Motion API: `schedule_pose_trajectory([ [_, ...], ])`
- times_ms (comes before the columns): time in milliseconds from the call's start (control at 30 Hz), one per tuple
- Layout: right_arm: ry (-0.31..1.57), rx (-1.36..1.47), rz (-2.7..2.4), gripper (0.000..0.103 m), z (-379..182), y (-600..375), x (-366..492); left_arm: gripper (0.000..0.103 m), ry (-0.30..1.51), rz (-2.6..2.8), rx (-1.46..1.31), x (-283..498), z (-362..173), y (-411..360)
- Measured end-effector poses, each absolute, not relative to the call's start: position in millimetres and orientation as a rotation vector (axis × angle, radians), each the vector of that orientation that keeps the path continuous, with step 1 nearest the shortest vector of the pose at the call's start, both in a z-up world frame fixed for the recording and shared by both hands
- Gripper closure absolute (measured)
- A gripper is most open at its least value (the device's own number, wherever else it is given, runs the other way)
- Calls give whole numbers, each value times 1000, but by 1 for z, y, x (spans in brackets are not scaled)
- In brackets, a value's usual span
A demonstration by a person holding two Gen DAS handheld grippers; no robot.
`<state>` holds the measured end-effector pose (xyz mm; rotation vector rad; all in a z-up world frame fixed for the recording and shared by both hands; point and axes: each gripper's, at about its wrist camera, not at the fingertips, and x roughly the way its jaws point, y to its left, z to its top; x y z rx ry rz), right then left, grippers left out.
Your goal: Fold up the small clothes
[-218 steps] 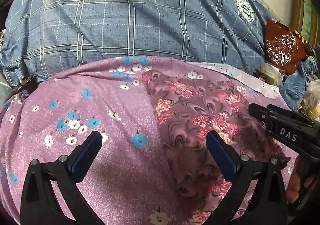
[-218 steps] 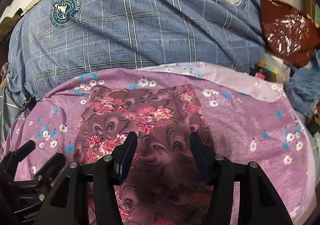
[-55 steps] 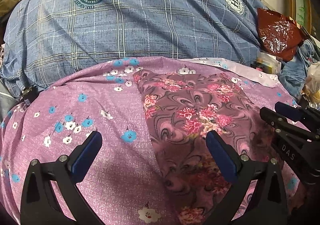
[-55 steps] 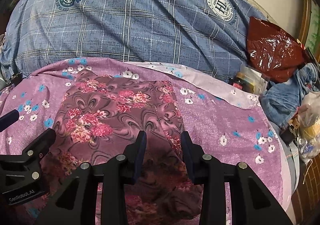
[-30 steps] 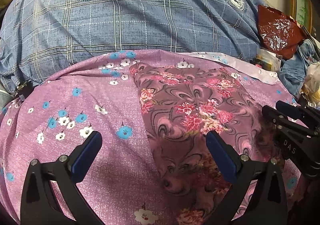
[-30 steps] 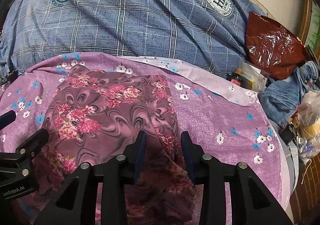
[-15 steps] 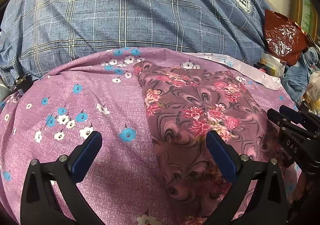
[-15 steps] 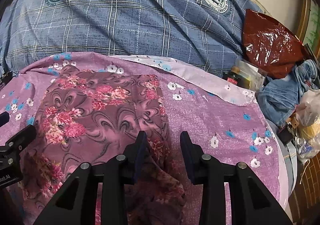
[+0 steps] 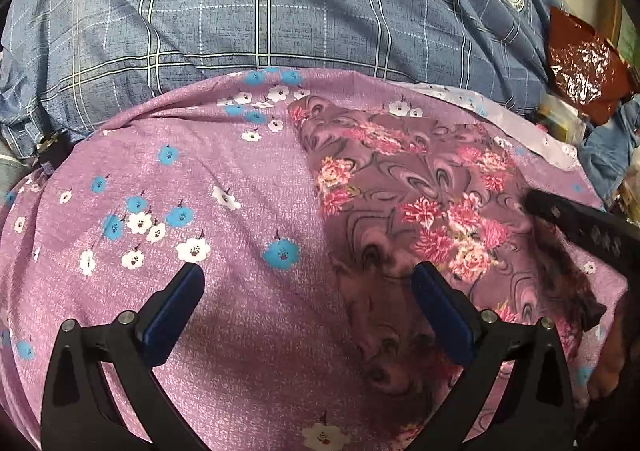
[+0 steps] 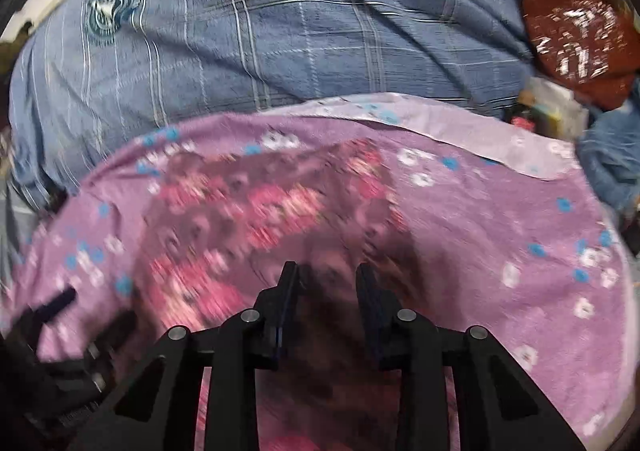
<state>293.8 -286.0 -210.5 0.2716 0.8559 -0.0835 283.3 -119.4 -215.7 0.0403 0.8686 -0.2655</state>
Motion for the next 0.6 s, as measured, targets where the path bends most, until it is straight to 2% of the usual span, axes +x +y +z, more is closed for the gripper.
schedule_pose_trajectory([
  [200, 951, 332, -41, 76, -230, -274, 343, 0, 950, -353, 87, 292, -236, -133],
  [267, 941, 345, -30, 73, -227, -275, 344, 0, 946, -367, 78, 293, -232, -131],
  [433, 878, 512, 49, 73, -218, -314, 327, 0, 918, -388, 6, 295, -218, -118],
  [500, 856, 552, 40, 62, -217, -334, 317, 0, 906, -411, -32, 293, -212, -113],
  [600, 839, 560, -27, 57, -219, -357, 304, 0, 874, -406, -19, 288, -206, -114],
])
